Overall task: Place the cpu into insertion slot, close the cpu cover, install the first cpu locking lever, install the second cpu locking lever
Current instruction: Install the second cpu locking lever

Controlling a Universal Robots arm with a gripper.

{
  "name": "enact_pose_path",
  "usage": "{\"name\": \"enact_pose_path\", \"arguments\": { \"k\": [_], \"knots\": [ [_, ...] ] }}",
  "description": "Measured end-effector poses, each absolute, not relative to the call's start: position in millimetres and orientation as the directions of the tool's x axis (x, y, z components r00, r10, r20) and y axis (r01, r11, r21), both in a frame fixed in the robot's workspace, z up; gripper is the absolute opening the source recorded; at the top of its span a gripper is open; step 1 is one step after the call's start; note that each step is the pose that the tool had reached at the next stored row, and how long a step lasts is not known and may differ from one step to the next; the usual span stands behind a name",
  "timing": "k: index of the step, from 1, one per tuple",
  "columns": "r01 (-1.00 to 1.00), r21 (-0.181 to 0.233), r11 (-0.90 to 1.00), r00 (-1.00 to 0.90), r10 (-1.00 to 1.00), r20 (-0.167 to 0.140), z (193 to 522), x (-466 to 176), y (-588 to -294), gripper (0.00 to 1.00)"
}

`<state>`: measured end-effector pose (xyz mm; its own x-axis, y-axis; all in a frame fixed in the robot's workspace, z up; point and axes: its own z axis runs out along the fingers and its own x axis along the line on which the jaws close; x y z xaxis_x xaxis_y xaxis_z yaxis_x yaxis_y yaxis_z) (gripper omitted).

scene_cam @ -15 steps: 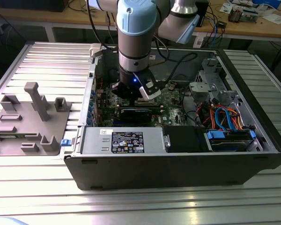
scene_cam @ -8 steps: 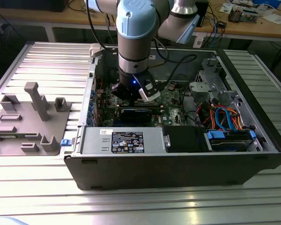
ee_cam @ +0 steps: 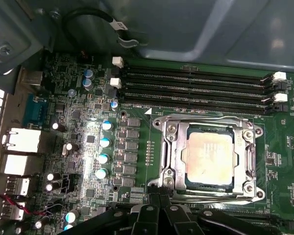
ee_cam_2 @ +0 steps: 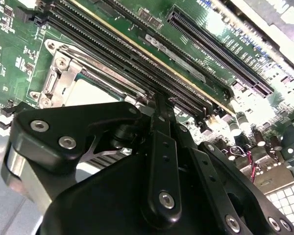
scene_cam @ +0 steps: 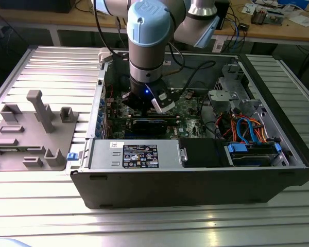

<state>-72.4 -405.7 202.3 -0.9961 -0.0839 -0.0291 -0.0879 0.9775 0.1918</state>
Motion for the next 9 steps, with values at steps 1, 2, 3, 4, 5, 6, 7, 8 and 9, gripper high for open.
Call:
{"name": "enact_pose_path", "arguments": {
  "k": [1,2,3,4,5,6,7,8,9],
  "knots": [
    [-0.088,0.194,0.977,-0.996,-0.084,-0.029,202.0,-72.4,-405.5,0.11],
    [-0.088,0.197,0.976,-0.996,-0.084,-0.03,201.2,-72.4,-405.5,0.11],
    [-0.089,0.199,0.976,-0.996,-0.084,-0.03,200.5,-72.5,-405.4,0.11],
    [-0.089,0.201,0.976,-0.996,-0.084,-0.03,199.8,-72.5,-405.2,0.11],
    [-0.089,0.203,0.975,-0.996,-0.085,-0.03,199.1,-72.8,-405.1,0.11],
    [-0.089,0.205,0.975,-0.996,-0.085,-0.03,198.9,-73.2,-404.7,0.11],
    [-0.089,0.205,0.975,-0.996,-0.085,-0.03,198.8,-73.3,-404.2,0.11],
    [-0.089,0.205,0.975,-0.996,-0.085,-0.03,198.8,-73.7,-403.5,0.11],
    [-0.089,0.205,0.975,-0.996,-0.085,-0.03,198.8,-74.6,-402.3,0.11]
  ]
}}
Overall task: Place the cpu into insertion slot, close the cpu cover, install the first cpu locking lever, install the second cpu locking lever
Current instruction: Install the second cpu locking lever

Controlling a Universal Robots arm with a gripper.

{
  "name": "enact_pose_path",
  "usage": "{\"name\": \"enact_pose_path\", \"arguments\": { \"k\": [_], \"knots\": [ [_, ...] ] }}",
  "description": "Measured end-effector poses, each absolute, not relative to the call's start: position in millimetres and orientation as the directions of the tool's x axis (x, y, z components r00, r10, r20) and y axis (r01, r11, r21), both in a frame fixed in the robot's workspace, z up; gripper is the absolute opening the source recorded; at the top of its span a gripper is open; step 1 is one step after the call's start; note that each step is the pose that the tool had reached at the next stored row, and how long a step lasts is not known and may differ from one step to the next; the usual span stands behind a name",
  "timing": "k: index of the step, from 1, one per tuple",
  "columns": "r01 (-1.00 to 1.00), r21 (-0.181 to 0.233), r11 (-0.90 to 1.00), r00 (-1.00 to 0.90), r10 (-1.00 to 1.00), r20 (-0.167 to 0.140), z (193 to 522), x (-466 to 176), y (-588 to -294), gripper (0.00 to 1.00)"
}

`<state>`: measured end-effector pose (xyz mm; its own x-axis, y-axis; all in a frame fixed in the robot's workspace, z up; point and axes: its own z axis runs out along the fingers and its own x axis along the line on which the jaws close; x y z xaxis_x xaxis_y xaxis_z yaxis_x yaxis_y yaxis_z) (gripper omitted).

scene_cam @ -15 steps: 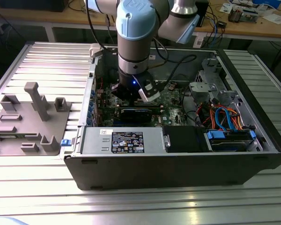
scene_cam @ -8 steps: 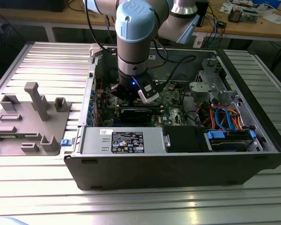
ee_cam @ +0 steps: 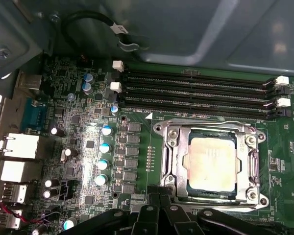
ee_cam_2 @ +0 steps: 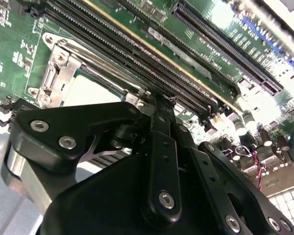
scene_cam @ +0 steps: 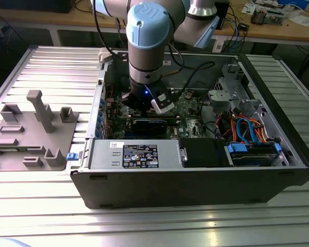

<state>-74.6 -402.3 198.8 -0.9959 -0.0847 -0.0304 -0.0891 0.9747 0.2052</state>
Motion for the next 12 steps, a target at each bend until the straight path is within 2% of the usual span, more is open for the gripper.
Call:
{"name": "enact_pose_path", "arguments": {
  "k": [4,6,12],
  "knots": [
    [-0.089,0.205,0.975,-0.996,-0.085,-0.032,204,-75,-400,0.11],
    [-0.09,0.205,0.975,-0.996,-0.085,-0.033,217,-75,-400,0.11],
    [-0.09,0.205,0.975,-0.996,-0.085,-0.033,219,-75,-400,0.11]
  ]
}}
